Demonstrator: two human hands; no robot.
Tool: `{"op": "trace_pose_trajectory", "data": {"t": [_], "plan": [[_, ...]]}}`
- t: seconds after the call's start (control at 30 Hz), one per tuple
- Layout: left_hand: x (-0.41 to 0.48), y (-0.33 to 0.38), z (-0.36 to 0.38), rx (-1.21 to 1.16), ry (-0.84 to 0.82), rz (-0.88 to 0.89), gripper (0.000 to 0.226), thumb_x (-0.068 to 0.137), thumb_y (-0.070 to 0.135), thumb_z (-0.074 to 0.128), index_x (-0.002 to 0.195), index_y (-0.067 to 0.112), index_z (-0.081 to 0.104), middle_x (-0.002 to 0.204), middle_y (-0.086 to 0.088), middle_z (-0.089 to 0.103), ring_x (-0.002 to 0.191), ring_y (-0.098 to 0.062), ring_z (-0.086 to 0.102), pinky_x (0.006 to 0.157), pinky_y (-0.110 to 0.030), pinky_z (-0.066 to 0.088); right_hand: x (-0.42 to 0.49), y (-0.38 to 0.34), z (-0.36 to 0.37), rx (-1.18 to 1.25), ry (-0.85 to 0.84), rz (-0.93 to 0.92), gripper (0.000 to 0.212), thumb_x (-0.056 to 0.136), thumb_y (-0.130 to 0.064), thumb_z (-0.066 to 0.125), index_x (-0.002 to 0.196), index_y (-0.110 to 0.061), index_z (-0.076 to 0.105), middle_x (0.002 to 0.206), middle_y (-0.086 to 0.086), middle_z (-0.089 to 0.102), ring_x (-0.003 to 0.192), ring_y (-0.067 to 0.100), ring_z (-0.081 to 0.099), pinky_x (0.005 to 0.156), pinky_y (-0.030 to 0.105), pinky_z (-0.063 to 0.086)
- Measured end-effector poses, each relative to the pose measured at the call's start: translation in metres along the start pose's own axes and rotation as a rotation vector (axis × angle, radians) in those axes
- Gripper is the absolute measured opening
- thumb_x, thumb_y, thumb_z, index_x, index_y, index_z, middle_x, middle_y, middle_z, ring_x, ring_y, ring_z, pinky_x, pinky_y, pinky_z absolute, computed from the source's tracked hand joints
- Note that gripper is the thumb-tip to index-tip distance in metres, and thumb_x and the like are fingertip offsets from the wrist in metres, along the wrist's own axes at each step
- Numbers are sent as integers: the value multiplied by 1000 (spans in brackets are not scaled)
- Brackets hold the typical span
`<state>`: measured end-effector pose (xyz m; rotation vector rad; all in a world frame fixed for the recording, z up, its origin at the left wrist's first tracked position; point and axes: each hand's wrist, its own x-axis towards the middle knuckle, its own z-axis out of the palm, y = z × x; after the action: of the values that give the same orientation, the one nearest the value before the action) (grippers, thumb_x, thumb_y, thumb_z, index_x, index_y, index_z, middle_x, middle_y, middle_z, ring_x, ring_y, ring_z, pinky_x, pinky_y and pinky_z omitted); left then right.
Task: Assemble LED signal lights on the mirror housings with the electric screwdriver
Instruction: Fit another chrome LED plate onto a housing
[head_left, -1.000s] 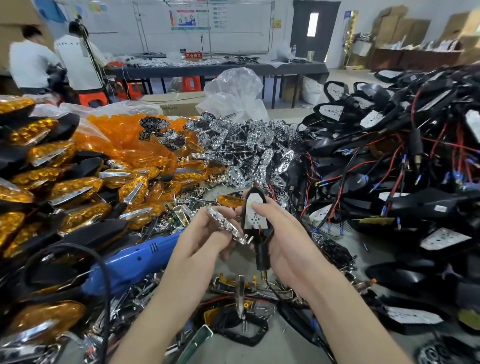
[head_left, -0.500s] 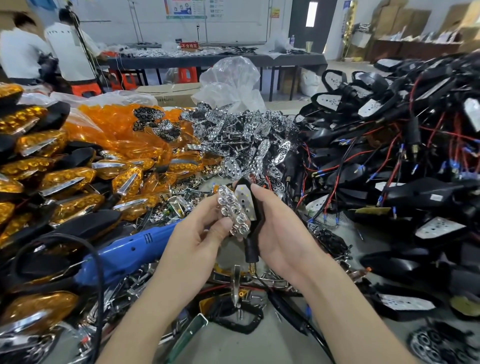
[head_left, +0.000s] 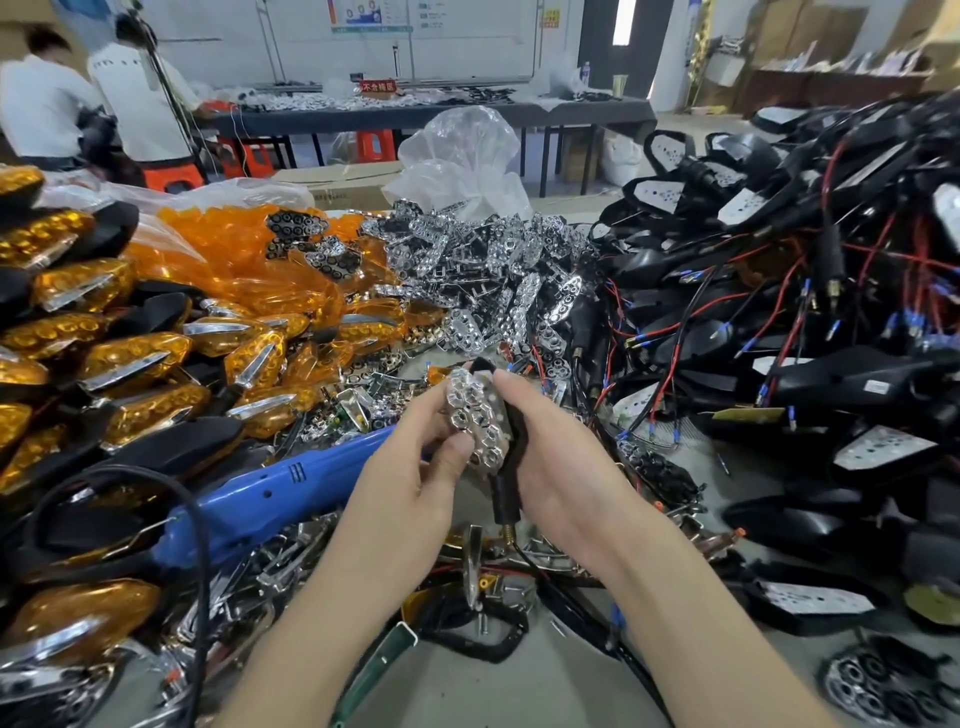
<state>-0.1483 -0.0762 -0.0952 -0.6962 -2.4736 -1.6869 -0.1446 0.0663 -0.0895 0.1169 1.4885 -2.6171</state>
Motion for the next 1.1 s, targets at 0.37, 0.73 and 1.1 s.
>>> {"op": "trace_pose_trajectory", "data": {"t": [0.37, 0.73, 1.1], "plan": [[1, 0, 3, -18, -16, 7, 58, 96, 26, 61, 129, 69, 39, 117, 19, 60, 102, -5, 64, 83, -30, 55, 0, -1, -2, -5, -3, 1, 42, 106, -39, 48, 134, -8, 58, 122, 22, 71, 94, 33, 69, 86, 58, 55], [2, -5, 9, 22, 1, -58, 58, 96, 30, 61, 127, 68, 30, 126, 28, 53, 110, 1, 58, 97, -31, 50, 2, 4, -6, -3, 24, -46, 37, 101, -40, 56, 125, -14, 65, 113, 17, 75, 94, 31, 70, 88, 61, 54], [3, -5, 11, -31, 39, -14, 55, 96, 18, 63, 118, 62, 40, 97, 33, 53, 90, 0, 58, 78, -12, 46, 1, 2, -2, 25, 35, -59, 53, 84, -41, 63, 126, -9, 65, 113, 20, 75, 99, 33, 72, 99, 66, 50]]}}
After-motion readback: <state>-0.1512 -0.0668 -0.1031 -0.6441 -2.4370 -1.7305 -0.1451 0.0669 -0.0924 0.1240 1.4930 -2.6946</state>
